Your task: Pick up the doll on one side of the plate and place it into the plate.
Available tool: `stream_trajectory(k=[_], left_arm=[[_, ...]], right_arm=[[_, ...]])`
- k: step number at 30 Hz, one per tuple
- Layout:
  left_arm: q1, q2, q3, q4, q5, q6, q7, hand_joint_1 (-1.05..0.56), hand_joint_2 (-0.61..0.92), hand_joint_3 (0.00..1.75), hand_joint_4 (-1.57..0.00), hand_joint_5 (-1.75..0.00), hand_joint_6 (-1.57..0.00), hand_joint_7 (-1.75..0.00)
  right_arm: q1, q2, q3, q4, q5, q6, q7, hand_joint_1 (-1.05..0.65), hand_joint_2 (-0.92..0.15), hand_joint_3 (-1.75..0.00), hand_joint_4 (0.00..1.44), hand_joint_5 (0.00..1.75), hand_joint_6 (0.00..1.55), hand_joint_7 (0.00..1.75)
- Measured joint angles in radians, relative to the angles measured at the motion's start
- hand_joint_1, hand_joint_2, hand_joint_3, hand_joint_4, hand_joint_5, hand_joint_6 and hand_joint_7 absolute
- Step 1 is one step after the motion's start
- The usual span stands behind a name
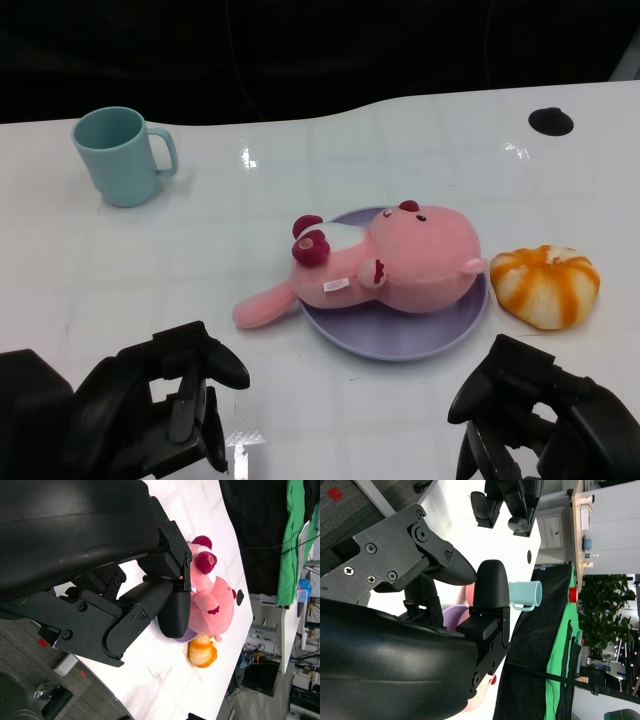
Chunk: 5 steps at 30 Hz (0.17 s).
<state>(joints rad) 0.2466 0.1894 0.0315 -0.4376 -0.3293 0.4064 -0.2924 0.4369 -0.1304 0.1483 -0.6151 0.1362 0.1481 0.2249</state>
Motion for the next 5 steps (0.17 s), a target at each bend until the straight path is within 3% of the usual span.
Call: stream_trajectory(k=[5], left_arm=[[0.000, 0.000, -0.005, 0.005, 0.001, -0.001, 0.000, -0.07, 0.41, 1.42, -0.91, -1.75, -0.73, -1.73]], right_arm=[[0.004, 0.000, 0.000, 0.004, 0.000, -0.007, 0.000, -0.24, -0.54, -1.23, 0.63, 1.75, 0.53, 1.54]])
